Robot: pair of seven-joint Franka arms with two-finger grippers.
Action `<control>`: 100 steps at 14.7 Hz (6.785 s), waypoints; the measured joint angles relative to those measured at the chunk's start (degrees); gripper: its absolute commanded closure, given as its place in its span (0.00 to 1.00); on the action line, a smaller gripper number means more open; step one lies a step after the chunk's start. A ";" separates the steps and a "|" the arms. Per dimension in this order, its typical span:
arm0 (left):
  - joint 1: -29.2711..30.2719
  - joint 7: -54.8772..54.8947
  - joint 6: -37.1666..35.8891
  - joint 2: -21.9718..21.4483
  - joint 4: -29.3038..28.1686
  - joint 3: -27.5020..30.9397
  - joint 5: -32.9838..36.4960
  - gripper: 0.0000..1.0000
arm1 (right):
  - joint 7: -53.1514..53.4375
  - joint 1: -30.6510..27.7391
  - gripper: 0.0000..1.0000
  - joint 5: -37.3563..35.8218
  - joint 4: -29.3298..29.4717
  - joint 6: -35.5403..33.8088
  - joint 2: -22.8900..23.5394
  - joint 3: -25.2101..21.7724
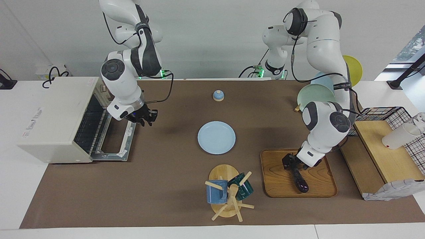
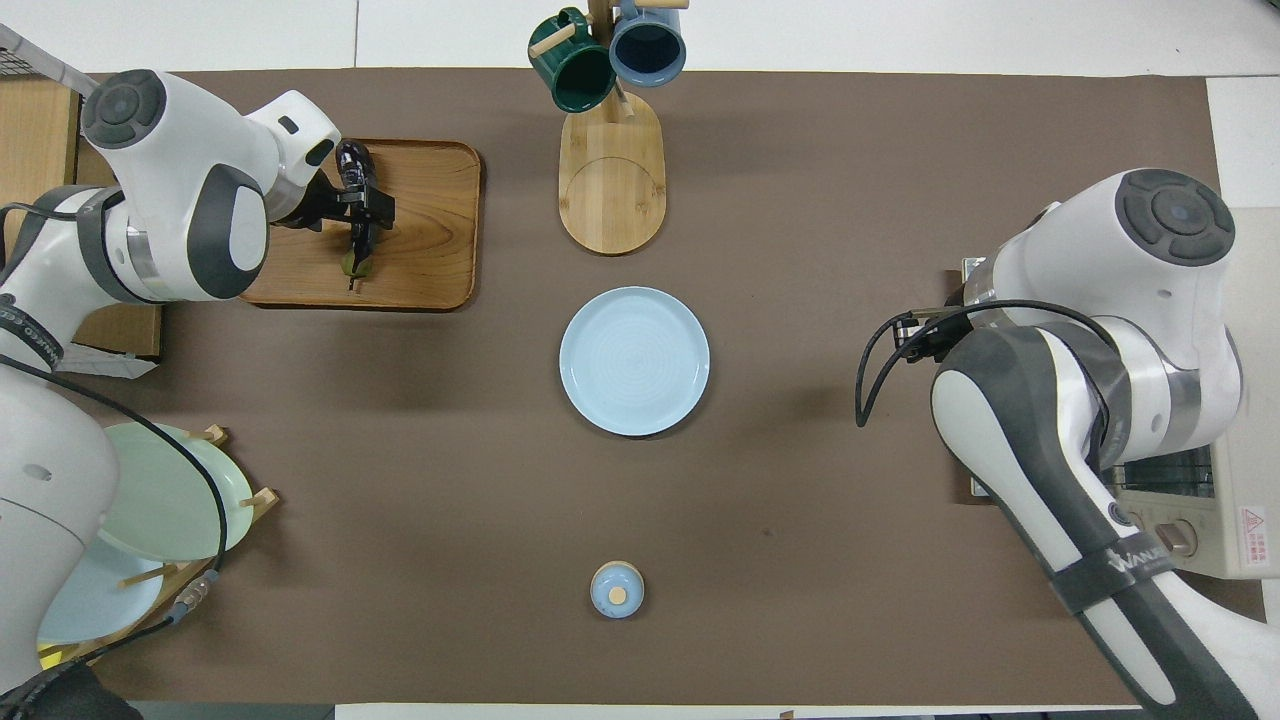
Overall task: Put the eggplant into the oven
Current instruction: 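Grasp the eggplant with the left gripper while the right gripper lowers the door, then carry the eggplant with the left gripper onto the blue plate and release, then withdraw the left gripper while the right gripper reaches the blue plate, then grasp the eggplant on the plate with the right gripper and lift, then carry the eggplant with the right gripper into the open toaster oven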
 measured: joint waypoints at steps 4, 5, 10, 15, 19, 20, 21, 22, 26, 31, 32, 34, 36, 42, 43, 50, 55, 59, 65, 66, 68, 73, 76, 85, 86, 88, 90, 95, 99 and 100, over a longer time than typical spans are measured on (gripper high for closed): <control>-0.12 1.64 0.35 -0.40 -0.61 0.26 0.01 1.00 | 0.00 -0.09 0.78 0.00 4.97 -7.25 -0.13 -0.21; 0.03 2.14 -0.63 -0.53 -0.19 0.38 0.01 1.00 | 0.00 -0.18 0.78 0.00 7.76 -11.03 -0.34 -0.55; -0.04 2.63 -6.91 -1.27 4.25 0.15 -0.36 1.00 | -0.01 -0.75 0.64 0.00 14.57 -22.49 -4.25 -0.95; -3.00 -2.84 -15.81 -9.03 3.74 -0.45 -4.49 1.00 | -0.04 -1.05 0.14 0.01 14.61 -23.64 -5.30 -0.97; -13.51 -16.52 -15.56 -15.03 -2.51 -0.68 -4.64 1.00 | -0.16 -2.52 0.00 0.02 14.85 -24.04 -6.90 -0.97; -16.46 -19.61 -13.00 -15.73 -4.71 -0.71 -4.65 1.00 | -0.16 -2.48 0.00 0.02 14.84 -24.15 -7.16 -0.85; -19.15 -22.29 -9.97 -16.14 -6.90 -0.74 -4.65 1.00 | -0.16 -2.49 0.00 0.02 14.83 -24.21 -7.29 -0.79; -21.48 -24.45 -7.03 -16.37 -8.89 -0.75 -4.65 1.00 | -0.23 -2.64 0.00 0.02 14.82 -24.33 -7.30 -0.84; -28.51 -29.64 0.45 -15.43 -13.69 -0.64 -4.66 1.00 | -0.73 -4.01 0.00 0.02 14.79 -24.69 -7.31 -1.09; -30.69 -30.31 5.82 -12.39 -16.35 -0.50 -4.66 1.00 | -1.58 -4.04 0.00 0.02 14.79 -24.77 -7.33 -1.05; -30.76 -30.30 5.87 -12.40 -16.43 -0.45 -4.66 0.72 | -2.53 -4.04 0.00 0.02 14.80 -24.76 -7.33 -1.05; -30.78 -30.30 5.88 -12.43 -16.42 -0.26 -4.66 0.00 | -4.61 -4.04 0.00 0.02 14.80 -24.64 -7.33 -1.06; -30.74 -30.27 5.58 -12.65 -16.36 0.23 -4.66 0.00 | -5.17 -4.04 0.00 0.02 14.80 -24.62 -7.33 -1.05; -20.16 -20.34 -9.76 -21.30 -13.41 1.62 -4.64 0.00 | -4.14 -1.75 0.00 1.00 13.91 -21.59 -7.33 -0.15; -16.88 -17.22 -12.35 -22.81 -12.67 1.76 -4.64 0.00 | -1.96 -0.69 0.00 2.65 13.73 -20.12 -7.32 0.03; -1.35 -5.81 -24.79 -28.89 -7.64 1.96 -1.36 0.00 | 24.40 23.71 0.00 1.67 16.10 0.82 4.96 0.77; 1.33 -2.12 -32.47 -35.05 -8.38 1.91 0.30 0.00 | 36.44 33.05 0.01 -7.81 30.05 6.83 25.19 0.62; 1.89 -1.96 -33.03 -38.03 -12.27 1.88 0.33 0.00 | 36.93 33.24 0.26 -8.61 29.22 13.89 28.67 0.35; 1.90 -1.96 -34.78 -37.54 -9.39 1.64 0.33 0.00 | 36.90 33.44 0.46 -8.61 21.20 18.78 26.34 0.36; 1.90 -1.96 -36.59 -37.11 -7.58 1.61 0.35 0.00 | 36.90 33.53 0.48 -8.61 20.38 19.19 25.88 0.37; 1.90 -1.93 -38.67 -36.29 -4.95 1.58 0.54 0.00 | 36.89 33.60 0.49 -8.61 18.56 20.63 25.20 0.51; 1.90 -1.79 -38.99 -35.37 -4.45 1.49 0.60 0.00 | 36.89 33.71 0.59 -8.61 15.95 22.60 24.63 0.61; 1.90 -1.76 -39.42 -35.25 -4.45 1.44 0.60 0.00 | 36.89 33.71 0.60 -8.61 14.56 24.44 24.21 0.61; 2.05 -1.76 -39.47 -35.25 -4.45 1.53 0.74 0.00 | 36.80 33.75 1.00 -8.75 12.25 27.36 23.34 0.63; 2.07 -1.76 -39.47 -35.25 -4.45 1.54 0.75 0.00 | 36.80 33.89 1.00 -8.87 12.52 26.36 22.98 0.67; 2.08 -1.76 -39.47 -35.25 -4.44 1.56 0.77 0.00 | 36.60 34.49 1.00 -10.10 14.18 22.15 22.43 0.68; 2.09 -1.76 -39.47 -35.25 -4.44 1.56 0.79 0.00 | 35.60 34.84 1.00 -12.77 17.09 16.07 22.12 0.70; 2.11 -1.76 -39.47 -35.25 -4.44 1.62 0.83 0.00 | 33.51 34.35 1.00 -16.93 21.19 4.20 21.09 0.40; 2.16 -1.76 -39.47 -35.25 -4.44 1.66 0.84 0.00 | 24.58 29.62 1.00 -17.24 18.15 -1.94 15.72 -0.16; 2.17 -1.76 -39.47 -35.25 -4.44 1.66 0.84 0.00 | 21.57 27.14 1.00 -17.25 16.02 -2.62 13.32 -0.20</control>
